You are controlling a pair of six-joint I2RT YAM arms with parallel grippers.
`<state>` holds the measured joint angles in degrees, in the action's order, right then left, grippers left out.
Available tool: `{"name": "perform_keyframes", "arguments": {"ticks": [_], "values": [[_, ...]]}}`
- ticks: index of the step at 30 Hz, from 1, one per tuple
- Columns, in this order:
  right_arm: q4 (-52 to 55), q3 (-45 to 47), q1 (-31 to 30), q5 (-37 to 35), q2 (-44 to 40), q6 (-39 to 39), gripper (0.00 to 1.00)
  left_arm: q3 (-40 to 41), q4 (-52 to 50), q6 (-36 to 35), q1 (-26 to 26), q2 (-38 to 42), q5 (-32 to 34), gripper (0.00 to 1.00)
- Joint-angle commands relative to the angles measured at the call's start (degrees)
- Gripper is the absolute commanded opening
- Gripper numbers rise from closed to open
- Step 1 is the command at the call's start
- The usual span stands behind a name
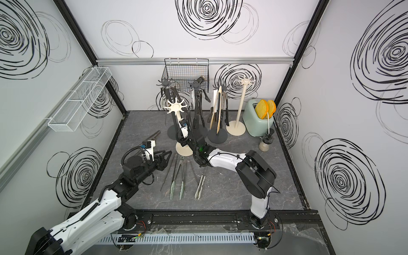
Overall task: Hang food tongs on kitchen utensil racks
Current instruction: Place the rack at the center of the board.
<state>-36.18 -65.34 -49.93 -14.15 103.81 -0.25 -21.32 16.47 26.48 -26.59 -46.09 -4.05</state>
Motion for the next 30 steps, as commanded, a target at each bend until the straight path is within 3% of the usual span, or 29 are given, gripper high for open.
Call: {"name": "perform_keyframes", "arguments": {"ticks": [1, 17, 26, 30], "values": [[-0.18, 0.15, -1.03, 0.4, -2.49, -3.43, 0.0, 0.23, 2.76, 0.99, 0.47, -0.21, -0.7, 0.53], [11.15, -7.08, 0.19, 4.06, 2.05, -9.09, 0.0, -0.83, 1.99, 0.89, 0.49, -2.06, -1.09, 0.53], [13.28, -7.43, 0.9, 2.37, 4.03, -10.62, 0.0, -0.63, 2.62, 1.03, 0.48, -3.08, -1.26, 0.54], [14.51, -8.04, 1.41, 1.73, 4.26, -10.69, 0.19, -0.83, 2.25, 1.08, 0.47, -3.35, -0.83, 0.56]]}}
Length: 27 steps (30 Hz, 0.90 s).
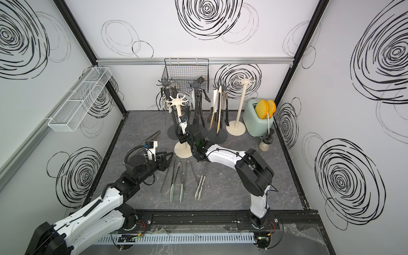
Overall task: Hang food tongs on kitchen utensil racks
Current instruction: Place the rack at the center of the board.
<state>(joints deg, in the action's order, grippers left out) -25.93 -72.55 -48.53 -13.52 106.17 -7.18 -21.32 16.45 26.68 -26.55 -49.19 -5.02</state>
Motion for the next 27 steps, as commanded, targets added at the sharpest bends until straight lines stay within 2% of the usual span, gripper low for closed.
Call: {"name": "perform_keyframes", "arguments": {"ticks": [1, 8, 16, 21, 27], "values": [[4.48, -0.83, 0.09, 0.9, 1.75, -3.69, 0.25, -0.99, 1.84, 0.84, 0.44, -0.31, 0.41, 0.57], [4.75, 1.56, 0.44, 0.07, -1.21, -2.92, 0.47, -5.06, -6.37, 1.72, 0.57, -1.47, 5.54, 0.56], [5.09, 8.33, 0.97, -0.8, -7.86, -2.72, 0.58, -11.8, -18.82, 0.7, 2.99, -2.97, 8.07, 0.53], [5.49, 12.79, 1.62, 0.16, -12.71, -3.01, 0.61, -16.45, -26.8, -1.1, 7.74, -4.63, 6.47, 0.54], [11.46, 16.26, 1.85, 2.47, -19.17, -4.09, 0.63, -26.2, -40.51, -7.78, 18.45, -13.62, 1.2, 0.54]]}}
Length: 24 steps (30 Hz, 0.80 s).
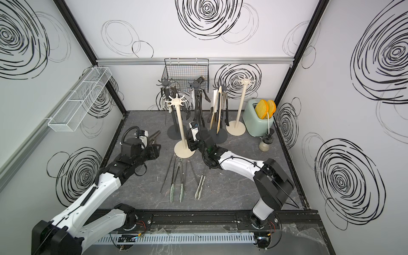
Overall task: Hang food tongs on kitchen utensil racks
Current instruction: Place the rack at the center of the board, then pick up the food tongs from the center of the board.
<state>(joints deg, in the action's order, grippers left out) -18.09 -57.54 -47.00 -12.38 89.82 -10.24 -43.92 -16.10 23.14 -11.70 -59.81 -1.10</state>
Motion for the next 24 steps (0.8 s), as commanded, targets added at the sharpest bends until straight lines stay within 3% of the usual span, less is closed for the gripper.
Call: {"name": "perform_keyframes", "arguments": {"ticks": [1, 7, 16, 24], "values": [[4.94, 1.94, 0.41, 2.01, -4.2, -1.51, 0.64, -5.52, -9.79, -5.55, 5.47, -5.16, -3.32, 0.54], [10.72, 7.08, 1.83, 8.06, -12.64, -4.46, 0.7, -13.17, -15.65, -11.88, 11.93, -19.05, -3.24, 0.55], [14.22, 15.3, 4.61, 13.61, -22.14, -7.9, 0.72, -17.64, -16.46, -17.94, 13.86, -32.95, 1.63, 0.56], [14.57, 18.07, 6.37, 14.69, -23.86, -8.66, 0.72, -19.16, -14.2, -19.84, 13.81, -40.73, 3.09, 0.54]]}}
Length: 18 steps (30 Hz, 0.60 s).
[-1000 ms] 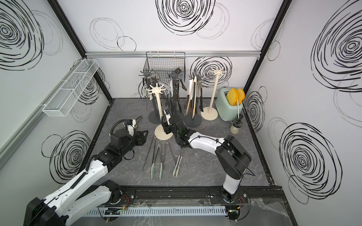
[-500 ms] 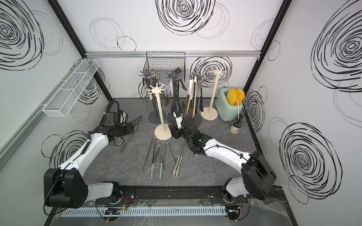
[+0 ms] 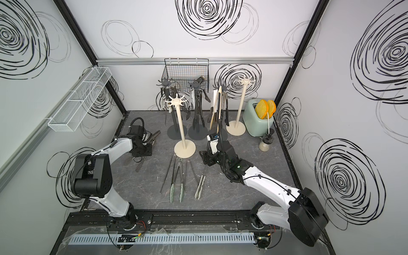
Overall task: Hang food tongs on kitchen utensil racks
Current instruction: Pick up the food tongs from the center of the board.
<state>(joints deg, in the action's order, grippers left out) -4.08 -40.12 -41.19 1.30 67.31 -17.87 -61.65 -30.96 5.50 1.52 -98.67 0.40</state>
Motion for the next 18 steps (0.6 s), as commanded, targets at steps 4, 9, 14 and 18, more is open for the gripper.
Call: {"name": "perform_keyframes", "arguments": {"ticks": [4, 9, 14, 18], "values": [[0.3, 1.18, 1.3, 1.23, -1.57, -1.22, 0.73, -1.29, 2.08, -2.94, 0.63, -4.09, 1.59, 0.5], [0.3, 1.09, 1.81, 1.43, -1.22, -1.29, 0.73, -1.19, 2.66, -3.65, 0.42, -5.56, -0.15, 0.41], [0.43, 1.01, 2.12, 1.5, -1.3, -1.4, 0.73, -1.02, 2.59, -4.44, -0.76, -5.65, -1.34, 0.33], [0.63, 0.83, 2.3, 1.65, -1.64, -1.38, 0.73, -1.01, 2.2, -4.71, -1.73, -6.1, -1.63, 0.26]]}}
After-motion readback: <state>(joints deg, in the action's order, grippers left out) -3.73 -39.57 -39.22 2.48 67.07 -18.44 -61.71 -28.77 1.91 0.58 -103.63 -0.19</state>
